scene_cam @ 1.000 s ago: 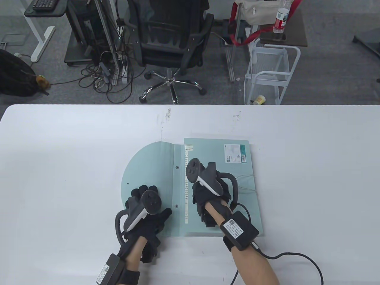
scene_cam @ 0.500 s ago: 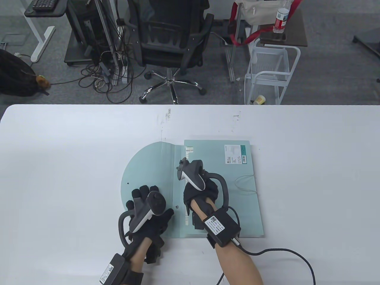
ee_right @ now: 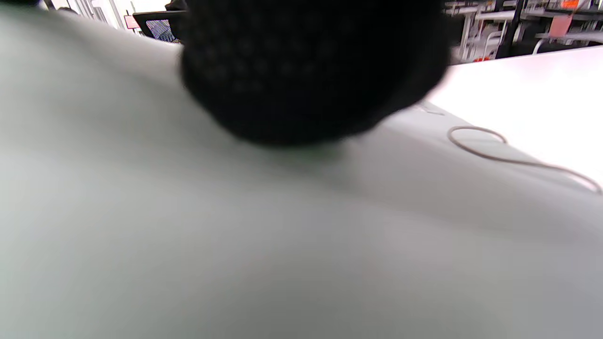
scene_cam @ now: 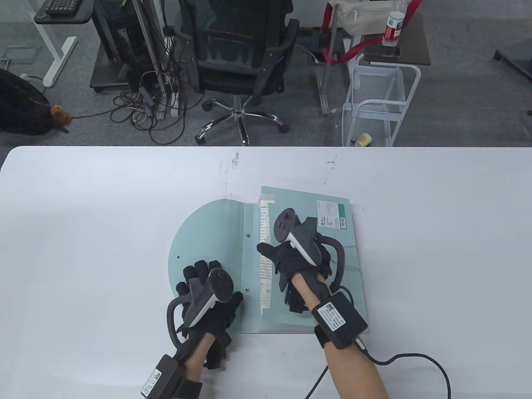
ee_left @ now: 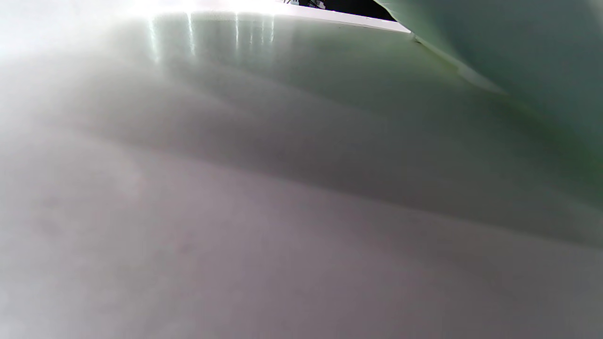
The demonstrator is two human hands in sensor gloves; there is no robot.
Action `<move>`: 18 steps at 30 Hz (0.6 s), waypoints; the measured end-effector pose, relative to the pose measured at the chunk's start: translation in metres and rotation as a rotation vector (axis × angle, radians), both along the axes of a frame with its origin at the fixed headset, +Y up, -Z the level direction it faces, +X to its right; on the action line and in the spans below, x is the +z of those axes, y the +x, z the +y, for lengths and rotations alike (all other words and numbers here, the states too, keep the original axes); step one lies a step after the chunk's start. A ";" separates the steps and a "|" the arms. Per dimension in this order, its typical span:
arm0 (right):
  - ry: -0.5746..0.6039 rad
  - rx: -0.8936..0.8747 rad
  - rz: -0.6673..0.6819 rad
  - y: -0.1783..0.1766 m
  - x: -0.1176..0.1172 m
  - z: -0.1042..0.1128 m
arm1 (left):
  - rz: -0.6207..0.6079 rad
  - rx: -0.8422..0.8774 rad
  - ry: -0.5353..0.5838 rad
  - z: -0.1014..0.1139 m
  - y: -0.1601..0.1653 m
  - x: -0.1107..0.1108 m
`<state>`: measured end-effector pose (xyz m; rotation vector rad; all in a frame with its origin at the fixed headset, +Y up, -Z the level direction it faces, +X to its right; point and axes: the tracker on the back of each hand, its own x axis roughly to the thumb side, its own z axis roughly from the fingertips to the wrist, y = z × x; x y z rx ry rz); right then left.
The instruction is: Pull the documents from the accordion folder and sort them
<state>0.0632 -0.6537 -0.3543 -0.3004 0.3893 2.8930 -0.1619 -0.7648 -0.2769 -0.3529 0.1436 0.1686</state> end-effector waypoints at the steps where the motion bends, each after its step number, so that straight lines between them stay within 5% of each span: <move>1: -0.008 -0.028 0.004 0.006 0.000 0.005 | 0.001 0.001 -0.001 0.000 0.000 0.000; 7: 0.070 -0.243 -0.033 0.058 0.011 0.039 | 0.006 0.017 -0.019 0.000 -0.001 0.000; 14: 0.298 -0.265 -0.107 0.113 0.031 0.060 | 0.007 0.016 -0.021 0.001 -0.001 0.000; 18: 0.136 -0.489 -0.090 0.149 0.029 0.053 | 0.005 0.014 -0.020 0.001 -0.001 -0.001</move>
